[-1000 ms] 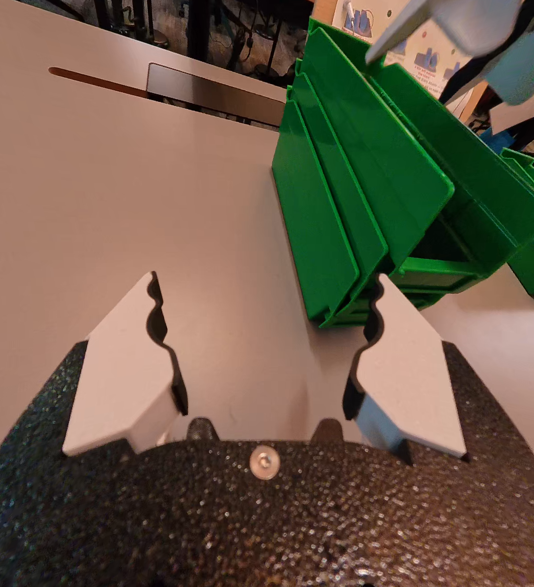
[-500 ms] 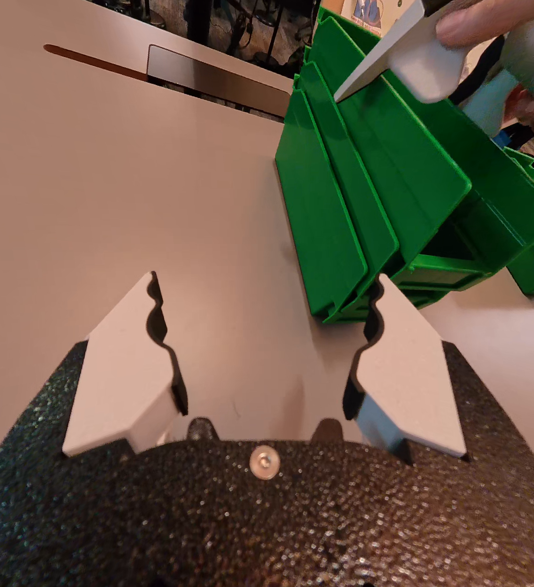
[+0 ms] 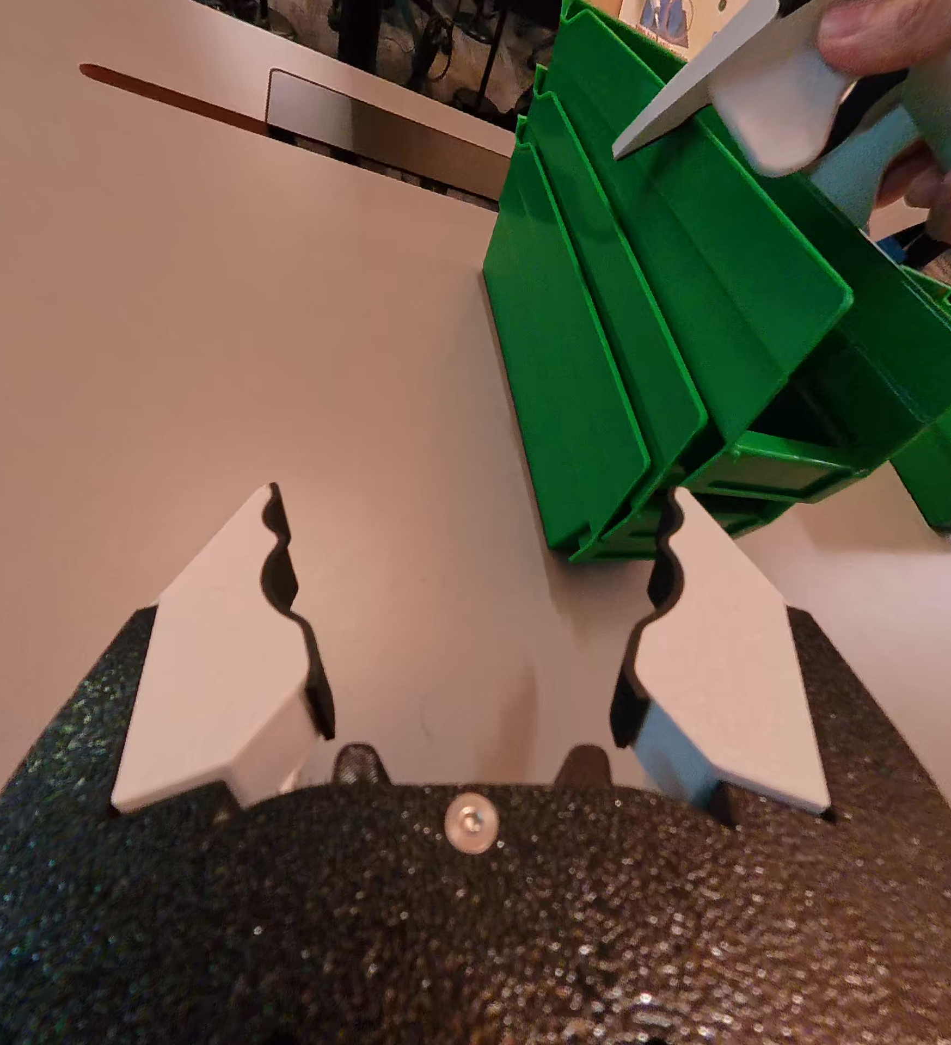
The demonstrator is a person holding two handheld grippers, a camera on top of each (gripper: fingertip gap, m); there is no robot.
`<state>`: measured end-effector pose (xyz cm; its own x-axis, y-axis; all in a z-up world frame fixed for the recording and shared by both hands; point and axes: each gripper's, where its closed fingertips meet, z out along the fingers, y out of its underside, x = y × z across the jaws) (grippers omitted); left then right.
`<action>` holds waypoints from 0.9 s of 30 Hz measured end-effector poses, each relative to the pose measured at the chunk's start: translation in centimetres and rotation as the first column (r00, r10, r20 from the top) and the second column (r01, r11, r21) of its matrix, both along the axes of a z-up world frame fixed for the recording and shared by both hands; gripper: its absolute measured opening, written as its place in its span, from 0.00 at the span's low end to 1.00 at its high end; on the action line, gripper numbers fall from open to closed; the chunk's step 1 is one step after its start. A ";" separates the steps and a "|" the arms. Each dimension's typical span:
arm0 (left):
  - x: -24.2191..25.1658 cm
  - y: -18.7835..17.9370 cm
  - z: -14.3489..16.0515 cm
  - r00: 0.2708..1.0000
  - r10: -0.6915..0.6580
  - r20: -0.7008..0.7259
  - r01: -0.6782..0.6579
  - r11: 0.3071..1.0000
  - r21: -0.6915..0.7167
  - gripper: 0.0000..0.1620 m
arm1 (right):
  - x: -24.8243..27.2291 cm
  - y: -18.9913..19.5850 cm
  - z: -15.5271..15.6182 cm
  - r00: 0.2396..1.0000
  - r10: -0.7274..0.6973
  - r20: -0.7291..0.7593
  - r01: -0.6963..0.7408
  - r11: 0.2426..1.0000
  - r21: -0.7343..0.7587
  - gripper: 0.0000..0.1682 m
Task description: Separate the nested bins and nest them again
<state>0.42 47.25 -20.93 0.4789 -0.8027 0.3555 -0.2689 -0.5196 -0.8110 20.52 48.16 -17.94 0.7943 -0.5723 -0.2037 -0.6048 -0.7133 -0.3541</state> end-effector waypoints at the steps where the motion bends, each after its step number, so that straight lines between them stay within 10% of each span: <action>1: 0.1 -0.1 0.0 1.000 -0.003 -0.001 0.003 1.000 0.002 0.78 | 0.1 0.0 0.0 1.000 -0.004 0.004 0.004 1.000 0.006 0.66; 27: 1.0 -1.1 -0.4 0.999 -0.037 -0.010 0.037 0.999 -0.005 0.78 | 1.2 1.4 2.5 0.987 -0.027 0.158 0.007 0.992 0.125 0.66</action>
